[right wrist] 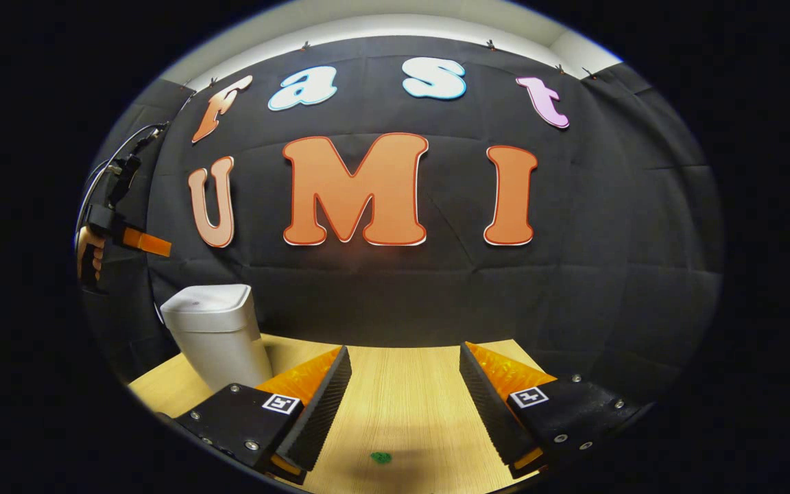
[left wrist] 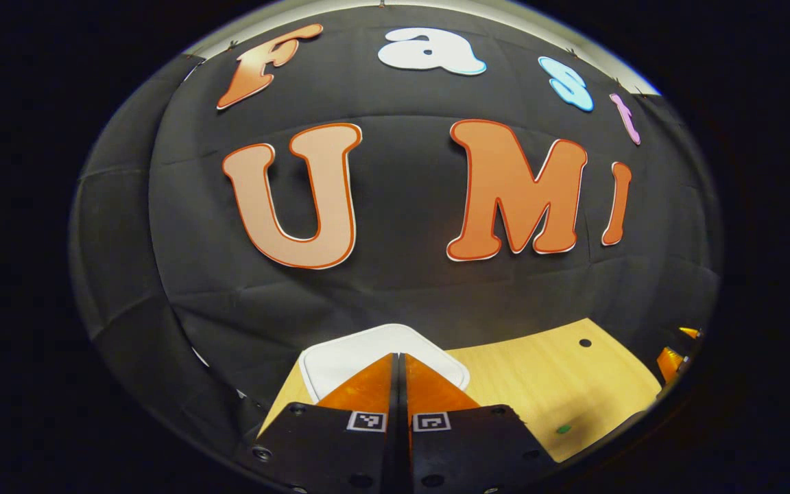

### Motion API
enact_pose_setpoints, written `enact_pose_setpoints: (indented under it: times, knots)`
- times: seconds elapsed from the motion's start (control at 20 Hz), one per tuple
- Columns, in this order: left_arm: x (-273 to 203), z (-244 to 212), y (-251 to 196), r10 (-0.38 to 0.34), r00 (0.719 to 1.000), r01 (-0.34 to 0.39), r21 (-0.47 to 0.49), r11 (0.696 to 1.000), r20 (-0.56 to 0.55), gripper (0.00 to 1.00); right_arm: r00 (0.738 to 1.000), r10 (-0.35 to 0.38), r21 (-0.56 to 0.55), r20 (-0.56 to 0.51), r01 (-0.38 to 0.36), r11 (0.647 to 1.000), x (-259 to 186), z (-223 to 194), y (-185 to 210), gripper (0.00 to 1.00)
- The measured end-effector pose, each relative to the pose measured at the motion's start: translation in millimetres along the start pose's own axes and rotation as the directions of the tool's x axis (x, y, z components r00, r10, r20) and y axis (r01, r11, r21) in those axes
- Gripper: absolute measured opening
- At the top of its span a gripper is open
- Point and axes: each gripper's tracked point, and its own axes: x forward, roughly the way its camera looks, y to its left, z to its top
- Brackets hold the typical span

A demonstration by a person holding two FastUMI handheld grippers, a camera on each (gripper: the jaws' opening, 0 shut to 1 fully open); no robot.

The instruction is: Press the lid of the desktop garbage bin to open it, pick up the crumpled paper on the desktop and throw it into the bin, then pick up the pop can on the desktop and drop it into the bin, and finally close the garbage bin lid.

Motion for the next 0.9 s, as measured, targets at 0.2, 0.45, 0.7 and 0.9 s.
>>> enact_pose_setpoints:
  times: [0.2, 0.45, 0.7, 0.9]
  knots:
    - [22, -25, -5, -0.071, 0.992, 0.07, -0.019, 0.997, -0.1, 0.0, 1.0, 0.002, -0.002, -0.014, -0.002, 1.0, 2, -2, 1, 0.95]
    - [55, -66, 11, -0.092, 0.975, 0.08, -0.066, 0.995, -0.204, 0.0, 1.0, -0.008, -0.015, -0.027, 0.007, 1.0, 1, -6, 0, 0.95]
    - [59, -99, 11, -0.133, 0.947, 0.096, -0.137, 0.986, -0.294, 0.0, 0.999, -0.013, -0.021, -0.044, 0.012, 1.0, 2, -10, 0, 0.95]
    - [52, -116, 5, -0.164, 0.919, 0.126, -0.127, 0.984, -0.359, 0.0, 0.999, -0.007, -0.017, -0.048, 0.006, 1.0, 5, -11, 5, 0.95]
